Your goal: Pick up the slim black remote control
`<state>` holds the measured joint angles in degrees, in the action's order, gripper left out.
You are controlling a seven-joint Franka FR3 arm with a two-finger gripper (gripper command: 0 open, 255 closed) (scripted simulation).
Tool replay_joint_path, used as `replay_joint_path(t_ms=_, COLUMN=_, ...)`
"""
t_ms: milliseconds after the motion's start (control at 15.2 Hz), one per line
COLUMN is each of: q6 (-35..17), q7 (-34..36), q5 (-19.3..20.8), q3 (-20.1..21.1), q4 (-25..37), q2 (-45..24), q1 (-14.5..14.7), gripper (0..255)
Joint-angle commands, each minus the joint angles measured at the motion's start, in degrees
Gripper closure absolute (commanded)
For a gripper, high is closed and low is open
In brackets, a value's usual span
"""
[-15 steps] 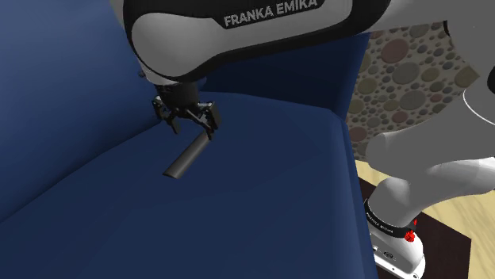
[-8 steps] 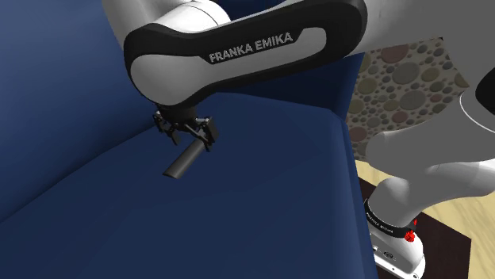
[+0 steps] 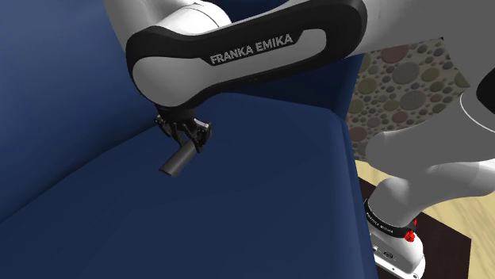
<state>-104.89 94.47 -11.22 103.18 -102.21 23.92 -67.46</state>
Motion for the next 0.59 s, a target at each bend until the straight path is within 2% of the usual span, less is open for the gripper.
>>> replay_joint_path(t_ms=0, q6=1.08, q7=0.09, q5=-0.01, q3=0.16, q4=-0.66, q2=0.11, q1=0.15, gripper=255)
replay_joint_path(t_ms=528, q6=5.08, q7=0.09, q5=0.91, q3=-0.55, q4=3.15, q2=-0.65, q1=-0.04, gripper=255)
